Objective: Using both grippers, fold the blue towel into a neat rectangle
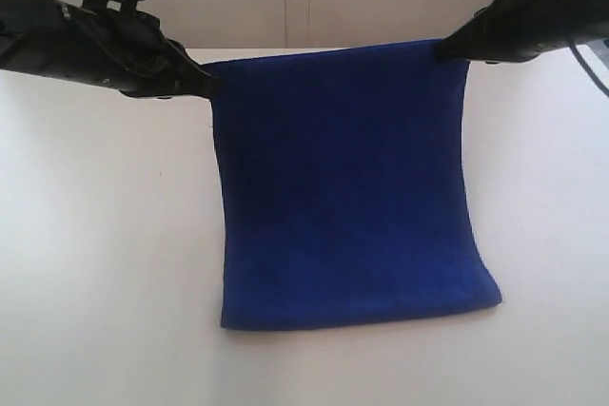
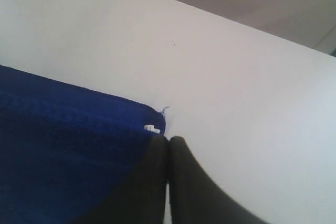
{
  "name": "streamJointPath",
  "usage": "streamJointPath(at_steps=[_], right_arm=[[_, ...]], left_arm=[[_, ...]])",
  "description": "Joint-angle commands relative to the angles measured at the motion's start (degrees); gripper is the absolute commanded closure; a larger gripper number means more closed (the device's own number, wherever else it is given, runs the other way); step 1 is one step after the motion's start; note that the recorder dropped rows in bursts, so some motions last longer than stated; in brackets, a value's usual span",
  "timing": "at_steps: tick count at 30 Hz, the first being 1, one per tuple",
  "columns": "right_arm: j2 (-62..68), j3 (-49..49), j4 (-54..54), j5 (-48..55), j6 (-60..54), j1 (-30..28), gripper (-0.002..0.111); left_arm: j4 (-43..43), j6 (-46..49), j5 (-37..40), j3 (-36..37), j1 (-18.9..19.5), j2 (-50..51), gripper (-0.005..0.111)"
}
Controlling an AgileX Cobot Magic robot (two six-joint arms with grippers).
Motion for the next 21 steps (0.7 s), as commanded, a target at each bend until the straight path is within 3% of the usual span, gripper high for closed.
streamJointPath(at_steps=[1,21], right_arm=[[2.6,-2.2,0.0,-2.6,-0.7,-0.2,0.108],[13.6,-9.7,-0.1,-5.5,-0.7,-0.2,0.108]], left_arm=[[-0.4,0.1,-3.9,-0.3,0.3,2.1,0.107],[-0.4,2.2,-6.0,-11.8,1.2,14.7,0.107]])
